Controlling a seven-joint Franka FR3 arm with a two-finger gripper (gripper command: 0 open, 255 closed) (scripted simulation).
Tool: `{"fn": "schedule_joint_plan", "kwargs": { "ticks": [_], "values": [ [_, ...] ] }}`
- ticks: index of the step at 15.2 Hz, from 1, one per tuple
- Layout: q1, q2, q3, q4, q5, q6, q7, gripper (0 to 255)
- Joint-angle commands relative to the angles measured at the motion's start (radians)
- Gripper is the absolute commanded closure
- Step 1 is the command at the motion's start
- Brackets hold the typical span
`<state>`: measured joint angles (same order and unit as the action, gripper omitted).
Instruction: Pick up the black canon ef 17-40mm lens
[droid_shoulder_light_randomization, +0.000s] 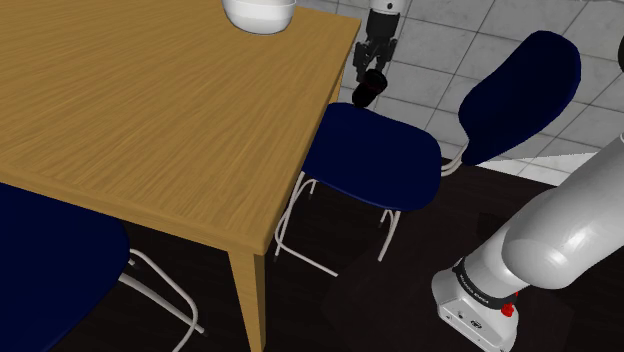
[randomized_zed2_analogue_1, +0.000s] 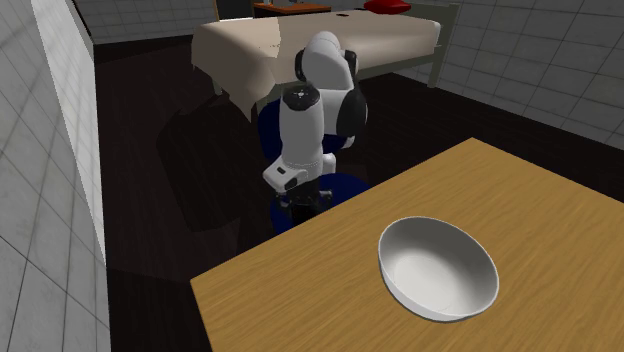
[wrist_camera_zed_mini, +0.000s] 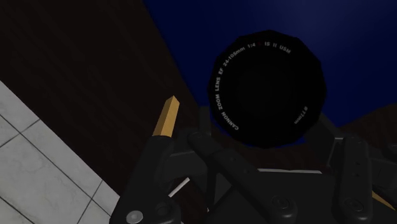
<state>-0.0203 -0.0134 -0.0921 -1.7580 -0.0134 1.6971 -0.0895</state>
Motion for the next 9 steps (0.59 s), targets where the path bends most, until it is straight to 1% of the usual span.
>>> {"fn": "schedule_joint_plan", "kwargs": {
  "ticks": [1,9],
  "values": [
    [-0.001,0.043,-0.001,0.033,0.000,-0.030,-0.002,255],
    [-0.001,0.054,-0.001,0.155,0.001,-0.140,-0.004,255]
  ]
}}
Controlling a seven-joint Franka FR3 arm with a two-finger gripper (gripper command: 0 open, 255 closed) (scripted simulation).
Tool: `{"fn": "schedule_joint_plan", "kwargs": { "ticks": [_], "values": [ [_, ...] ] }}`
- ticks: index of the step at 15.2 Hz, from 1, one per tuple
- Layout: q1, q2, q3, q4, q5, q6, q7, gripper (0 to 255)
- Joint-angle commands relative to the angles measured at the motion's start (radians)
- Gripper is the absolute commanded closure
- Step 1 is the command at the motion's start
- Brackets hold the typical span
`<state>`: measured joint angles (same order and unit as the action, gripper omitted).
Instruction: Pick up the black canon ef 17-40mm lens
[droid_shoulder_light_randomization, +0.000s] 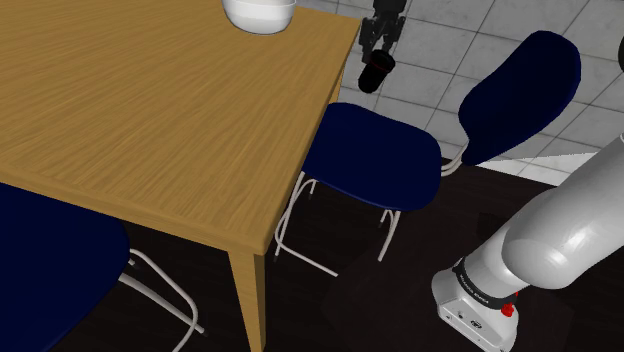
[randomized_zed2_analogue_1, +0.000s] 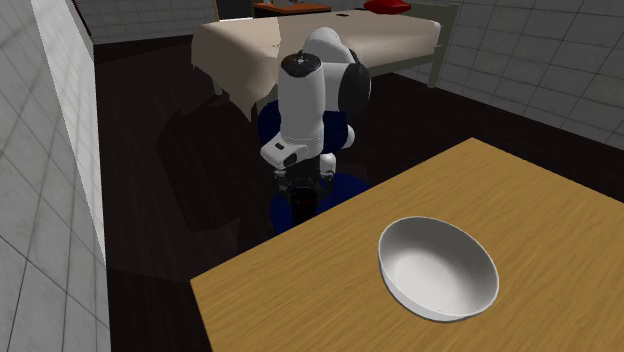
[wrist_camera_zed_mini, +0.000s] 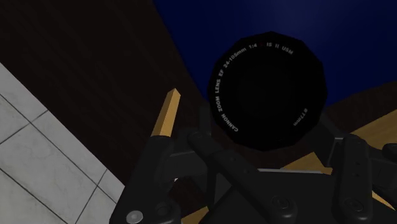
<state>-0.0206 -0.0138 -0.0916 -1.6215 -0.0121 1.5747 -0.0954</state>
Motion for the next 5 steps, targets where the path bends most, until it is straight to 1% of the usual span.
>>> {"fn": "schedule_joint_plan", "kwargs": {
  "ticks": [1,3,5],
  "values": [
    [-0.001,0.057,-0.002,0.035,0.000,-0.032,0.002,255],
    [-0.002,0.063,-0.002,0.070,0.001,-0.061,0.001,255],
    [-0.002,0.064,-0.002,0.073,0.001,-0.063,0.001,255]
  ]
}}
